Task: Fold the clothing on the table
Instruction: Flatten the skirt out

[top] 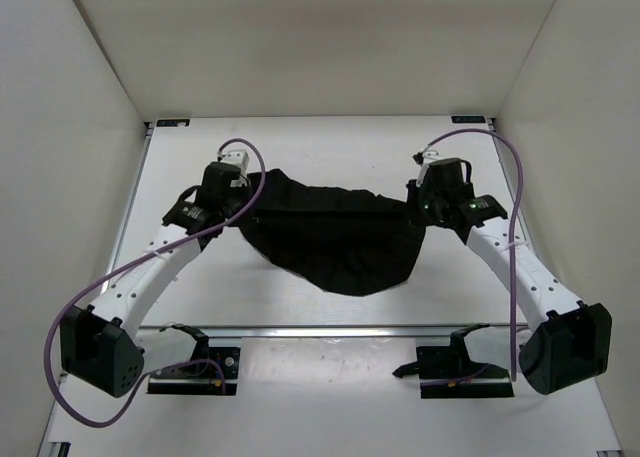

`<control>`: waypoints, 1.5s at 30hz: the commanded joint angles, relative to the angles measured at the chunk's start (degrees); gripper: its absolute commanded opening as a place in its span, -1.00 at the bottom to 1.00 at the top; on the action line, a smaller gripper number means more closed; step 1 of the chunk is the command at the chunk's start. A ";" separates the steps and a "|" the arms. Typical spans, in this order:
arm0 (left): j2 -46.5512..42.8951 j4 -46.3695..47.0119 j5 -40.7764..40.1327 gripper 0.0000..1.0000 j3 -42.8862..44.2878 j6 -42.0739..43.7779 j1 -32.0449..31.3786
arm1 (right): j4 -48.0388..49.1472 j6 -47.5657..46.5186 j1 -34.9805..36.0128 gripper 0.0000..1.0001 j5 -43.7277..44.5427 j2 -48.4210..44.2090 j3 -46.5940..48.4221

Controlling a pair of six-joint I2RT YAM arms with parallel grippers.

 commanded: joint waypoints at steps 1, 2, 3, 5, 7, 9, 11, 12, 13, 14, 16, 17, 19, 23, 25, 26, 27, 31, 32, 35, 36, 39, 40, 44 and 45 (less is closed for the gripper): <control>3.06 3.14 -1.23 -1.00 5.45 0.31 2.50 | 6.85 -1.42 -5.79 -1.00 -1.78 -0.21 3.04; 4.92 3.75 -1.14 -1.00 9.83 1.27 2.15 | 7.38 -2.21 -6.93 -1.00 -1.79 2.67 4.54; 9.21 4.89 -1.32 -1.00 12.40 3.20 2.15 | 8.34 -3.70 -7.90 -1.00 -1.27 6.01 9.35; 16.61 3.95 -2.02 -1.00 27.54 5.05 2.06 | 7.74 -7.65 -9.67 -0.99 0.13 11.72 19.46; 25.75 1.58 -2.81 -1.00 42.08 7.43 2.24 | 4.94 -9.42 -10.98 -1.00 2.07 19.45 37.64; 31.03 0.17 -3.77 -1.00 61.55 8.83 2.06 | 3.01 -9.86 -11.69 -1.00 1.47 25.52 53.37; 33.07 0.94 -6.23 -1.00 70.46 10.59 1.71 | 2.11 -9.42 -11.78 -1.00 0.23 29.32 69.88; 32.63 2.25 -6.94 -1.00 73.04 11.65 1.62 | 3.42 -9.51 -11.69 -1.00 0.06 29.60 71.86; 31.15 3.48 -7.29 -1.00 73.41 12.35 1.80 | 4.04 -9.86 -10.91 -1.00 -0.12 28.90 72.67; 29.13 4.11 -7.56 -1.00 72.55 12.88 1.71 | 4.66 -11.69 -9.68 -1.00 1.01 27.42 71.72; 25.54 5.16 -6.50 -1.00 66.08 13.67 2.41 | 4.75 -14.94 -7.92 -1.00 5.92 24.26 63.60; 22.20 6.56 -7.03 -1.00 63.16 14.81 2.33 | 5.18 -15.31 -6.78 -1.00 7.07 21.45 60.32; 17.28 8.50 -6.68 -1.00 50.54 15.26 1.62 | 7.55 -15.05 -6.94 -1.00 7.97 16.19 49.86; 7.68 10.61 -4.66 -1.00 29.95 12.99 0.92 | 11.34 -10.74 -8.08 -1.00 6.38 4.23 23.75; 3.29 10.70 -3.87 -1.00 16.54 10.36 0.74 | 11.08 -6.01 -8.44 -1.00 5.60 0.70 15.04; 0.40 10.27 -3.08 -1.00 13.59 8.16 1.09 | 10.21 -5.13 -8.70 -0.99 5.16 -2.01 9.71; -2.59 10.26 -2.21 -1.00 7.73 7.10 1.62 | 10.46 -3.81 -8.79 -1.00 4.72 -3.35 4.26; -12.87 7.19 0.88 -1.00 -8.46 -0.82 1.28 | 9.59 1.37 -4.68 -1.00 1.64 -10.39 -10.09; -14.29 5.97 0.88 -1.00 -11.54 -2.56 0.05 | 8.97 2.60 -3.96 -1.00 1.64 -12.39 -11.86; -19.13 0.89 2.45 -1.00 -15.43 -8.19 -1.80 | 6.43 7.18 1.22 -1.00 -0.55 -15.13 -16.88; -20.27 -1.92 3.07 -1.00 -15.96 -9.69 -1.63 | 4.85 9.71 3.23 -0.99 -0.82 -15.57 -18.19; -21.60 -5.81 3.52 -1.00 -16.67 -11.37 -2.24 | 2.82 12.98 8.51 -1.00 -1.71 -16.98 -21.36; -21.25 -6.34 3.86 -1.00 -17.11 -11.46 -1.98 | 2.82 14.03 9.31 -1.00 -1.96 -17.51 -23.02; -17.92 -5.30 5.18 -1.00 -15.89 -10.50 -1.71 | 2.91 15.10 4.58 -1.00 -6.27 -18.65 -25.50; -17.39 -4.16 4.14 -1.00 -14.92 -10.14 -1.89 | 2.82 15.01 4.22 -1.00 -4.62 -19.96 -25.41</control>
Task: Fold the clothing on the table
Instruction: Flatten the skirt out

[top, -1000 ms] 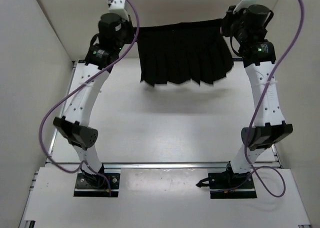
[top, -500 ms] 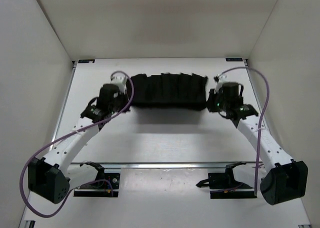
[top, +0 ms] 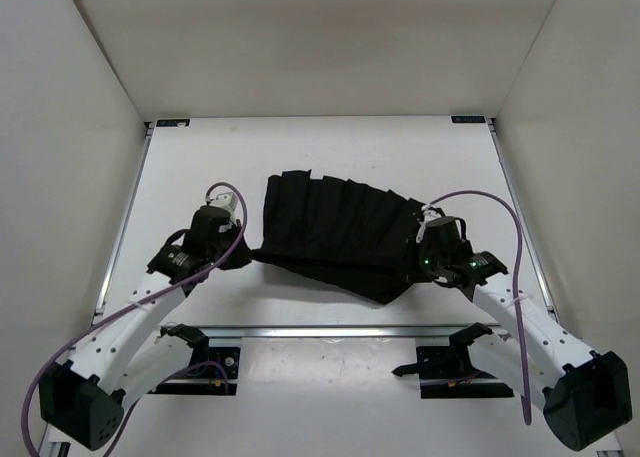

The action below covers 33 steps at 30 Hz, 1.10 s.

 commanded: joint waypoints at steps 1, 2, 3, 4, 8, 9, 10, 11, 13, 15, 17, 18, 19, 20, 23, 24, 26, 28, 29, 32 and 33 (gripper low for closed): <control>2.74 1.20 -1.40 -1.00 1.85 0.06 -1.06 | 0.08 1.81 -3.25 -1.00 1.56 -3.42 0.12; 3.80 2.26 -2.44 -1.00 2.46 0.50 -0.81 | 0.17 1.02 -5.87 -1.00 1.82 -3.43 0.55; 5.64 3.05 -1.58 -1.00 2.64 0.77 -0.11 | 0.00 -0.64 -9.47 -1.00 -0.26 -2.91 1.34; 6.96 4.01 -0.88 -1.00 3.69 0.95 0.68 | 0.43 -1.61 -11.94 -1.00 -1.59 -1.16 1.87; 15.12 12.00 0.62 -1.00 7.74 2.79 -2.21 | 3.15 -7.49 -16.98 -1.00 -2.40 7.09 10.01; 18.28 13.94 1.32 -1.00 9.40 3.05 -2.30 | 3.60 -9.34 -16.45 -1.00 -0.30 11.12 14.31; 20.14 14.83 1.76 -1.00 12.72 3.67 -1.86 | 3.34 -11.45 -16.36 -1.00 0.67 13.25 19.66; 23.90 16.05 1.24 -1.00 14.40 4.98 -1.60 | 3.34 -12.34 -16.62 -1.00 0.68 17.79 22.50; 28.66 16.85 0.97 -1.00 22.90 7.18 -0.63 | 2.99 -15.32 -17.76 -1.00 0.33 23.97 34.51; 34.28 17.38 -1.22 -1.00 31.35 10.51 0.60 | 1.94 -18.04 -17.59 -1.00 2.08 30.64 43.74; 37.64 16.34 -3.85 -1.00 43.80 12.97 2.18 | 0.53 -20.51 -17.59 -1.00 4.63 34.43 57.26; 38.95 16.07 -4.73 -1.00 47.08 14.38 2.79 | -0.69 -21.22 -17.24 -1.00 4.64 36.36 60.82; 39.31 16.50 -6.22 -1.00 51.90 15.26 3.15 | -0.79 -21.92 -17.32 -1.00 4.99 37.25 67.81; 39.23 17.64 -8.50 -1.00 56.04 17.80 2.98 | -1.06 -22.62 -16.63 -1.00 6.47 38.39 71.01; 36.07 22.56 -16.23 -1.00 61.35 25.45 -0.26 | 0.69 -27.27 -13.73 -1.00 11.73 38.85 83.59; 34.33 25.35 -17.21 -1.00 61.70 28.25 -0.89 | 2.18 -28.24 -12.59 -1.00 13.15 38.32 84.48; 31.25 26.61 -16.96 -1.00 60.92 28.55 -0.28 | 3.86 -29.65 -11.00 -1.00 15.09 35.69 81.71; 28.70 25.47 -14.94 -1.00 57.94 26.45 1.65 | 6.92 -29.31 -11.26 -1.00 14.66 30.61 73.48; 26.33 25.56 -15.11 -1.00 53.14 26.17 2.27 | 8.24 -28.53 -11.52 -0.99 14.57 27.62 66.72; 17.91 25.39 -14.23 -1.00 33.91 24.77 2.10 | 9.22 -26.07 -12.14 -1.00 12.29 19.98 48.97; 14.83 25.12 -13.97 -1.00 30.80 23.90 1.66 | 9.14 -24.84 -11.53 -1.00 11.85 18.82 42.81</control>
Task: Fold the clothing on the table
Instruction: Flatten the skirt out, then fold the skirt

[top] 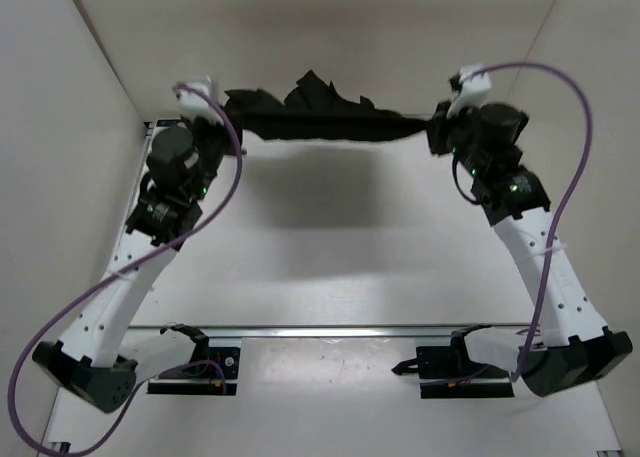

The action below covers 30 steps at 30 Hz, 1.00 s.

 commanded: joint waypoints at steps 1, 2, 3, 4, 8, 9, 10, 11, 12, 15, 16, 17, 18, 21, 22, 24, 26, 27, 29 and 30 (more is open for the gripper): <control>-5.06 -5.15 -2.52 -1.00 -16.68 -1.44 0.91 | -2.14 1.79 -1.21 -0.99 2.37 -4.37 -15.47; -8.21 -6.90 -1.03 -1.00 -21.69 -3.80 1.26 | -3.36 2.06 -0.69 -1.00 2.01 -6.84 -20.98; -10.85 -9.27 -0.23 -1.00 -23.66 -6.35 1.35 | -3.55 4.24 0.28 -1.00 2.09 -9.12 -25.73; -13.32 -10.51 1.52 -1.00 -27.42 -7.68 1.79 | -3.64 5.22 1.16 -1.00 2.44 -10.28 -30.48; -19.48 -17.72 4.43 -1.00 -35.61 -14.10 0.13 | -6.10 10.14 3.18 -1.00 -4.05 -15.82 -39.38; -19.84 -19.29 5.04 -1.00 -37.20 -15.76 -0.66 | -5.93 11.63 3.71 -0.99 -5.89 -17.39 -41.84; -20.89 -21.22 5.74 -1.00 -37.74 -17.52 -0.50 | -5.84 12.17 4.32 -1.00 -6.43 -18.45 -42.47; -21.07 -22.29 6.62 -1.00 -38.35 -18.06 -0.32 | -6.10 13.82 5.46 -1.00 -7.91 -18.98 -44.31; -21.16 -24.04 7.50 -1.00 -39.14 -18.50 0.29 | -6.36 14.80 6.34 -1.00 -8.28 -19.95 -45.37; -21.78 -27.21 9.17 -1.00 -40.11 -20.00 -0.49 | -8.38 18.75 9.95 -1.00 -8.01 -21.53 -49.85; -22.04 -28.61 9.44 -1.00 -39.94 -20.52 -0.67 | -9.43 19.46 10.82 -0.99 -8.45 -21.62 -50.38; -21.52 -29.67 9.88 -1.00 -39.85 -20.53 -0.58 | -9.61 21.12 10.83 -1.00 -9.33 -22.58 -51.26; -21.52 -30.38 11.01 -1.00 -39.33 -20.44 -0.93 | -9.88 21.66 10.83 -1.00 -10.21 -22.94 -51.44; -23.09 -31.61 10.50 -1.00 -38.27 -20.70 -1.90 | -10.75 22.80 11.27 -1.00 -8.55 -26.88 -51.53; -24.23 -31.88 9.72 -1.00 -37.83 -20.35 -2.25 | -10.93 22.89 10.32 -1.00 -8.20 -27.60 -51.10; -25.55 -31.79 8.57 -1.00 -37.30 -18.87 -1.90 | -11.99 22.02 8.04 -1.00 -6.88 -28.39 -51.09; -26.08 -32.23 8.30 -1.00 -36.25 -17.63 -1.29 | -12.17 19.74 4.44 -0.99 -7.83 -27.17 -50.39; -26.43 -32.58 7.43 -1.00 -35.73 -16.93 -1.72 | -11.90 19.38 2.24 -1.00 -8.19 -25.86 -49.69; -27.92 -32.67 6.20 -1.00 -33.45 -17.44 -2.77 | -10.68 16.84 -1.02 -1.00 -9.94 -23.84 -46.89; -28.63 -32.76 5.06 -1.00 -33.00 -18.32 -3.04 | -9.63 16.31 -1.12 -1.00 -9.34 -22.08 -46.00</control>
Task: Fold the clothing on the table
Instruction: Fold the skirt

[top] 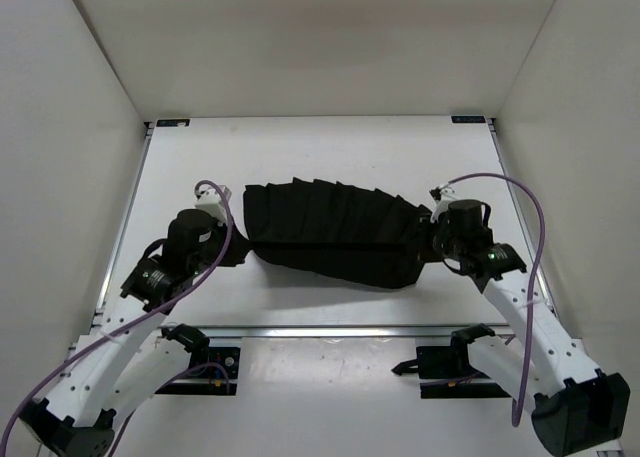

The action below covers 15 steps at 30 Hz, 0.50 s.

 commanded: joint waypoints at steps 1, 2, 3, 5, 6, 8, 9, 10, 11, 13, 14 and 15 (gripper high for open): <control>-3.63 -1.65 -5.49 -1.00 4.84 0.12 -0.27 | 2.56 -5.11 -2.28 -1.00 3.34 4.92 5.99; -3.98 -1.74 -5.66 -1.00 5.10 0.90 0.34 | 2.91 -5.91 -1.75 -1.00 4.74 6.33 7.93; -4.42 -1.83 -4.88 -1.00 5.02 1.25 0.78 | 3.35 -6.18 -0.36 -1.00 5.27 8.09 8.73; -4.78 -1.83 -4.70 -1.00 3.45 2.57 1.14 | 4.14 -7.66 0.71 -1.00 5.11 10.73 11.02; -4.78 -1.40 -4.43 -1.00 2.65 3.45 0.88 | 5.10 -7.85 0.89 -1.00 4.67 12.22 10.85; -3.55 -1.13 -4.17 -1.00 1.60 3.37 0.27 | 5.64 -7.41 2.02 -1.00 4.40 14.42 12.42; -3.03 -0.17 -3.99 -1.00 0.46 3.54 -0.17 | 5.81 -7.41 2.20 -1.00 5.01 15.82 12.43; -2.24 0.53 -4.42 -1.00 0.62 2.93 -0.61 | 5.81 -7.50 2.73 -1.00 5.45 16.71 13.39; -1.27 0.98 -4.60 -1.00 -0.42 2.67 -0.53 | 5.81 -7.06 2.65 -1.00 6.67 17.15 13.48; 0.39 2.64 -5.13 -1.00 -1.13 3.27 -0.27 | 5.99 -5.75 2.56 -1.00 7.55 17.16 13.14; 1.71 2.56 -5.48 -1.00 -1.22 3.28 0.08 | 6.16 -5.04 1.86 -1.00 6.95 17.33 12.52; 2.42 3.43 -5.66 -1.00 -1.05 3.80 0.52 | 6.25 -3.91 1.59 -1.00 7.21 17.24 12.00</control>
